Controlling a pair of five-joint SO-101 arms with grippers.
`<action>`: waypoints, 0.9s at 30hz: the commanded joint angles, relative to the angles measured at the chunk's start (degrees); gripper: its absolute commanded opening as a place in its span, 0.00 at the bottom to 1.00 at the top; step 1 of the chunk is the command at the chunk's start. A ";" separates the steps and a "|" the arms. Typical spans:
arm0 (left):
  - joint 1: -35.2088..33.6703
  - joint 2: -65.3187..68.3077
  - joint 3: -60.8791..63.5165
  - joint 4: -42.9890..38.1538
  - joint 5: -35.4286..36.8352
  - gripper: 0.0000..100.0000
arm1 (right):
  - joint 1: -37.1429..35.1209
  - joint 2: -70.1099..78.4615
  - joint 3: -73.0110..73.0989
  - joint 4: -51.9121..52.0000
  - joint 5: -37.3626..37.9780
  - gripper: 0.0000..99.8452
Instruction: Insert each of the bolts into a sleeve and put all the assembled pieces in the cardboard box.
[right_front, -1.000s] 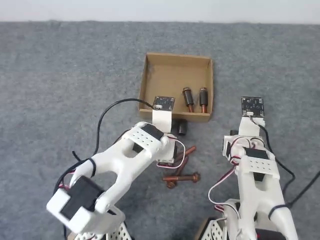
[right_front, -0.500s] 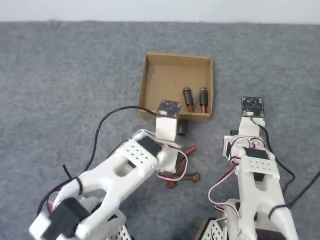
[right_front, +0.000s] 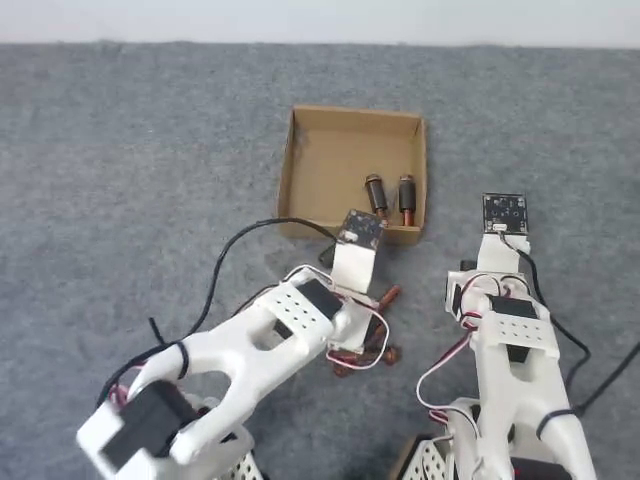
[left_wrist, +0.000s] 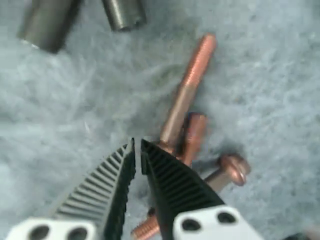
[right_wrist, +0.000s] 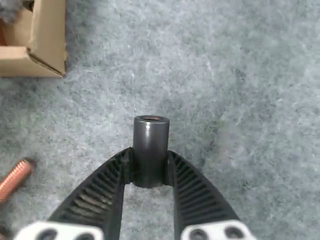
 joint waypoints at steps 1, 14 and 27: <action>-0.62 -6.95 -2.15 2.20 -0.44 0.03 | 0.40 -2.51 -0.35 -0.92 0.97 0.01; 6.59 -34.64 15.43 -7.47 -0.35 0.03 | 0.31 -2.51 -0.35 -0.66 2.73 0.01; 6.95 -12.13 7.08 -12.92 1.93 0.03 | 0.31 -2.51 -0.35 -0.57 2.64 0.01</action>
